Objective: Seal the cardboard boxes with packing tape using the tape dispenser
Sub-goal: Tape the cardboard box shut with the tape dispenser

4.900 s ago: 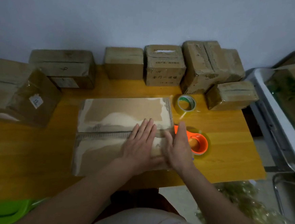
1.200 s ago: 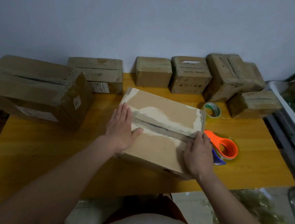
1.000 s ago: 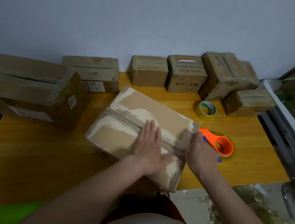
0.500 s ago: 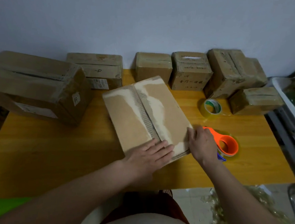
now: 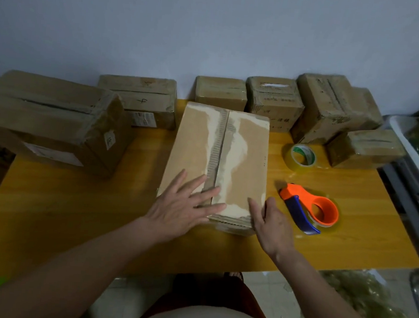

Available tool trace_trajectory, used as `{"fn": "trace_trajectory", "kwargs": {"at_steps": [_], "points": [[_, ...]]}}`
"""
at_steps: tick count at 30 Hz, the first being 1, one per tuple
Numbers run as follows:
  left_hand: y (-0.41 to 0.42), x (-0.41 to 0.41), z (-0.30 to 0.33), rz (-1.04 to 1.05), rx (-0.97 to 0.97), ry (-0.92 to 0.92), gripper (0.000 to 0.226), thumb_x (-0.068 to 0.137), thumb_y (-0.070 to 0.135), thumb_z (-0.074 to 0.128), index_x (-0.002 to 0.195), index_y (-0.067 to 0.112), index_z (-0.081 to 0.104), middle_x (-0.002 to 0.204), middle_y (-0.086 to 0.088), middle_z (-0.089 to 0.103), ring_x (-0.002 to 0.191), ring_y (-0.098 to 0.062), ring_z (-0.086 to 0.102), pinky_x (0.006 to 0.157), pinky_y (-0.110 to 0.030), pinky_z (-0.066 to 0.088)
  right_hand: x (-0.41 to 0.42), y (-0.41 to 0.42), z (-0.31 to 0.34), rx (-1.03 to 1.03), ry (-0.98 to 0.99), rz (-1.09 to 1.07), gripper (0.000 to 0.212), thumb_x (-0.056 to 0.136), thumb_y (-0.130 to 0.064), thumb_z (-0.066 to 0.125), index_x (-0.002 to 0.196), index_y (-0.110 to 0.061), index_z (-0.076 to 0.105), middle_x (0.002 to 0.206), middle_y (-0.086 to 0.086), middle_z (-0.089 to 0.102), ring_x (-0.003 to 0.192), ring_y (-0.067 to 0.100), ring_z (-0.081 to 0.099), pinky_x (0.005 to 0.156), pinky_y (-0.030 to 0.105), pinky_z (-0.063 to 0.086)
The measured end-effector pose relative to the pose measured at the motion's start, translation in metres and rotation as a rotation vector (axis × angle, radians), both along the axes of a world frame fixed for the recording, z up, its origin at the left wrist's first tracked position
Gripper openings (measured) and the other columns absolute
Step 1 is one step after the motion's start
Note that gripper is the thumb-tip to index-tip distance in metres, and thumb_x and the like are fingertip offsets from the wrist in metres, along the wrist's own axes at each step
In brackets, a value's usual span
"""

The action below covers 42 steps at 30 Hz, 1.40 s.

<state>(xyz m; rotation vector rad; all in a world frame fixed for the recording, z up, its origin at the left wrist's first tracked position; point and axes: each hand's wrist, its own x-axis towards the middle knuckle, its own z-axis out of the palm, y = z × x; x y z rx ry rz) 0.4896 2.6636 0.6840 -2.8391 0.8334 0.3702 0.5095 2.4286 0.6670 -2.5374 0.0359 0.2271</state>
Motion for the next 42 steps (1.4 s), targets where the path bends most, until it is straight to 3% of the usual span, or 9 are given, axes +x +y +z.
{"fn": "trace_trajectory", "kwargs": {"at_steps": [8,13,15,19,26,31,33,37,42], "points": [[-0.038,0.021,-0.008,0.08,-0.096,-0.059,0.068,0.104,0.022,0.034,0.149,0.039,-0.015,0.161,0.008,-0.013,0.148,-0.027,-0.016,0.118,-0.05,-0.011,0.037,-0.025,0.001,-0.089,-0.094,-0.011,0.036,0.098,-0.048,0.039,0.089,-0.013,0.044,0.081,0.01,0.061,0.08,0.037,0.059,0.058,0.037,0.037],[-0.062,0.028,-0.007,0.159,-0.133,-0.056,0.066,0.104,0.021,0.035,0.152,0.034,-0.007,0.161,0.003,-0.014,0.147,-0.027,-0.019,0.118,-0.049,-0.012,0.051,-0.033,0.003,-0.057,-0.123,0.021,0.044,0.101,-0.038,0.039,0.138,-0.014,0.041,0.128,0.012,0.054,0.115,0.033,0.052,0.083,0.043,0.046],[-0.076,0.031,-0.002,0.132,-0.136,-0.069,0.061,0.105,0.033,0.03,0.154,0.026,-0.006,0.16,-0.004,-0.017,0.146,-0.027,-0.022,0.118,-0.047,-0.014,0.058,-0.039,0.001,0.009,-0.08,0.02,0.044,0.102,-0.038,0.037,0.143,-0.021,0.037,0.132,0.01,0.055,0.12,0.031,0.051,0.089,0.043,0.046],[-0.108,0.045,0.0,0.163,-0.19,-0.037,0.067,0.103,0.048,0.022,0.154,0.016,-0.005,0.161,-0.009,-0.016,0.147,-0.024,-0.02,0.119,-0.038,-0.013,0.066,-0.055,-0.002,0.038,-0.042,0.051,0.04,0.103,-0.026,0.037,0.141,-0.017,0.043,0.133,0.014,0.054,0.123,0.031,0.049,0.096,0.037,0.04],[-0.134,0.062,-0.007,0.218,-0.197,-0.037,0.06,0.105,0.037,0.026,0.151,0.035,-0.013,0.16,0.0,-0.019,0.146,-0.03,-0.022,0.119,-0.043,-0.011,0.055,-0.104,-0.028,-0.208,0.068,-0.173,0.044,0.094,-0.029,0.057,0.123,0.004,0.048,0.122,0.025,0.051,0.114,0.04,0.045,0.093,0.046,0.036],[-0.138,0.067,-0.004,0.232,-0.158,-0.032,0.062,0.105,0.035,0.03,0.149,0.038,-0.014,0.161,0.001,-0.016,0.147,-0.029,-0.016,0.115,-0.043,-0.014,0.062,-0.128,-0.049,-0.328,0.252,-0.137,0.062,0.091,-0.037,0.06,0.134,0.003,0.038,0.131,0.022,0.048,0.122,0.037,0.045,0.101,0.042,0.036],[-0.137,0.067,-0.003,0.229,-0.149,-0.044,0.065,0.103,0.036,0.036,0.15,0.039,-0.01,0.163,-0.001,-0.006,0.148,-0.03,-0.006,0.116,-0.043,-0.008,0.065,-0.132,-0.056,-0.391,0.287,-0.077,0.06,0.091,-0.038,0.059,0.134,-0.001,0.038,0.127,0.018,0.054,0.116,0.034,0.053,0.095,0.04,0.041],[-0.144,0.062,0.002,0.302,-0.165,-0.068,0.06,0.102,0.037,0.038,0.152,0.04,0.004,0.156,-0.008,0.021,0.141,-0.031,0.02,0.115,-0.044,0.023,0.074,-0.142,-0.064,-0.442,0.318,-0.004,0.051,0.091,-0.035,0.061,0.127,-0.005,0.043,0.119,0.015,0.06,0.108,0.032,0.06,0.086,0.037,0.044],[-0.146,0.058,0.009,0.422,-0.365,-0.026,0.052,0.1,0.045,0.038,0.15,0.04,0.023,0.151,0.002,0.027,0.138,-0.02,0.021,0.114,-0.039,0.025,0.083,-0.162,-0.057,-0.195,0.268,-0.046,0.03,0.088,-0.027,0.067,0.101,-0.003,0.054,0.094,0.018,0.065,0.09,0.038,0.06,0.069,0.036,0.038]]}}
